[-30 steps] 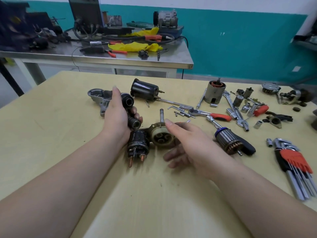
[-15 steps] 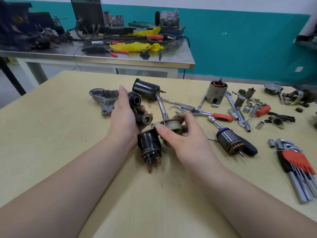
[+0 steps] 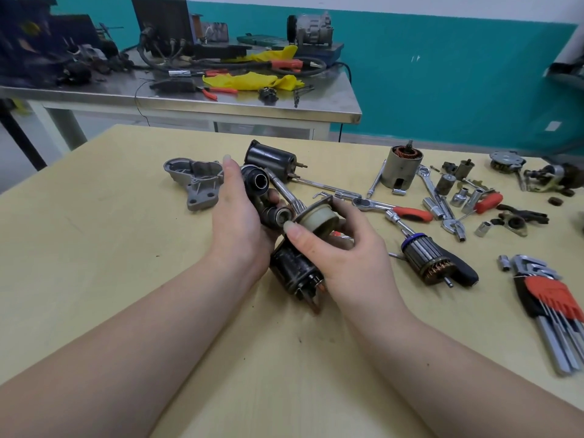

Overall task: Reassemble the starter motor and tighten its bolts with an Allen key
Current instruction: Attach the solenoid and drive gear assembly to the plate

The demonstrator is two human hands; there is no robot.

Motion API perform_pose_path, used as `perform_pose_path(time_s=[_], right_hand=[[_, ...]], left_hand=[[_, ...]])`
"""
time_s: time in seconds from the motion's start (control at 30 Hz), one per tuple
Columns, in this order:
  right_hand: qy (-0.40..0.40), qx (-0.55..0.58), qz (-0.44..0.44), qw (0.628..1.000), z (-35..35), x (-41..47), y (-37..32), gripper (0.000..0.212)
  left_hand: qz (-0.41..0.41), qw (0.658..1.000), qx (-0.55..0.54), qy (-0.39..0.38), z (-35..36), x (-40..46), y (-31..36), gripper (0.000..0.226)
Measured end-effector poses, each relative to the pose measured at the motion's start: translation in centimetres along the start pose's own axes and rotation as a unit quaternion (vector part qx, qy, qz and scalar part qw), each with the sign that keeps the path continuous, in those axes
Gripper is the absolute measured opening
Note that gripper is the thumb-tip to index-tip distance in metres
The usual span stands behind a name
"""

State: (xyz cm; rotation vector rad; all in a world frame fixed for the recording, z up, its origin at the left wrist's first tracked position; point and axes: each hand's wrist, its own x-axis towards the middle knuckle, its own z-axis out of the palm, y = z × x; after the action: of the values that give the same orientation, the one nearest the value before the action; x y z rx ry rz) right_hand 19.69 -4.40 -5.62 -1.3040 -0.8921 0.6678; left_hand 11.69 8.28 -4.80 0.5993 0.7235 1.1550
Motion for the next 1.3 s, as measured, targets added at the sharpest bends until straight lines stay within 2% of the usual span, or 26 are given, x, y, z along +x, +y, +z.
perform_pose_path(time_s=[0.17, 0.3, 0.43, 0.47, 0.57, 0.63, 0.73, 0.83, 0.93, 1.0, 1.07, 1.13, 1.3], right_hand=[[0.08, -0.004, 0.036, 0.996, 0.9, 0.1, 1.1, 0.053], [0.109, 0.071, 0.096, 0.987, 0.6, 0.6, 0.9, 0.066], [0.091, 0.215, 0.16, 0.959, -0.7, 0.9, -0.1, 0.032], [0.08, 0.239, 0.189, 0.949, -1.2, 1.1, -0.5, 0.029], [0.037, 0.3, 0.287, 0.909, -2.8, 1.6, -1.5, 0.053], [-0.017, 0.323, 0.311, 0.894, -3.4, 1.6, -1.8, 0.074], [-0.058, 0.322, 0.301, 0.896, -3.5, 1.3, -1.6, 0.087], [-0.067, 0.274, 0.261, 0.923, -3.3, 0.9, -1.5, 0.08], [-0.05, 0.199, 0.163, 0.965, -3.3, 0.5, -1.3, 0.076], [-0.022, 0.11, 0.079, 0.991, -3.2, 0.2, -1.4, 0.075], [0.001, 0.054, 0.019, 0.998, -3.2, -0.1, -1.4, 0.076], [0.013, 0.053, -0.002, 0.999, -3.1, -0.3, -1.5, 0.074], [0.04, 0.118, 0.021, 0.992, -3.0, -0.3, -1.8, 0.067]], left_hand=[[0.007, 0.999, 0.038, -0.021, 0.4, -0.5, -0.3, 0.047], [-0.002, 0.999, 0.038, -0.037, 0.8, -0.6, 0.1, 0.044], [0.009, 0.996, 0.082, -0.031, 0.1, 0.0, 2.0, 0.045], [0.01, 0.994, 0.102, -0.032, -0.2, 0.3, 2.4, 0.046], [-0.001, 0.99, 0.138, -0.036, -1.0, 0.7, 3.2, 0.049], [-0.005, 0.989, 0.144, -0.04, -1.2, 0.4, 3.3, 0.048], [-0.004, 0.985, 0.158, -0.061, -0.9, -0.3, 3.3, 0.048], [-0.02, 0.984, 0.153, -0.087, -0.7, -1.1, 3.4, 0.051], [-0.026, 0.984, 0.139, -0.113, -0.5, -1.7, 3.7, 0.039], [-0.015, 0.983, 0.139, -0.115, -0.5, -2.0, 3.7, 0.035], [-0.01, 0.984, 0.136, -0.115, -0.4, -2.1, 3.7, 0.035], [-0.012, 0.985, 0.129, -0.112, -0.4, -2.2, 3.7, 0.035], [-0.01, 0.989, 0.097, -0.11, -0.7, -1.8, 4.0, 0.033]])
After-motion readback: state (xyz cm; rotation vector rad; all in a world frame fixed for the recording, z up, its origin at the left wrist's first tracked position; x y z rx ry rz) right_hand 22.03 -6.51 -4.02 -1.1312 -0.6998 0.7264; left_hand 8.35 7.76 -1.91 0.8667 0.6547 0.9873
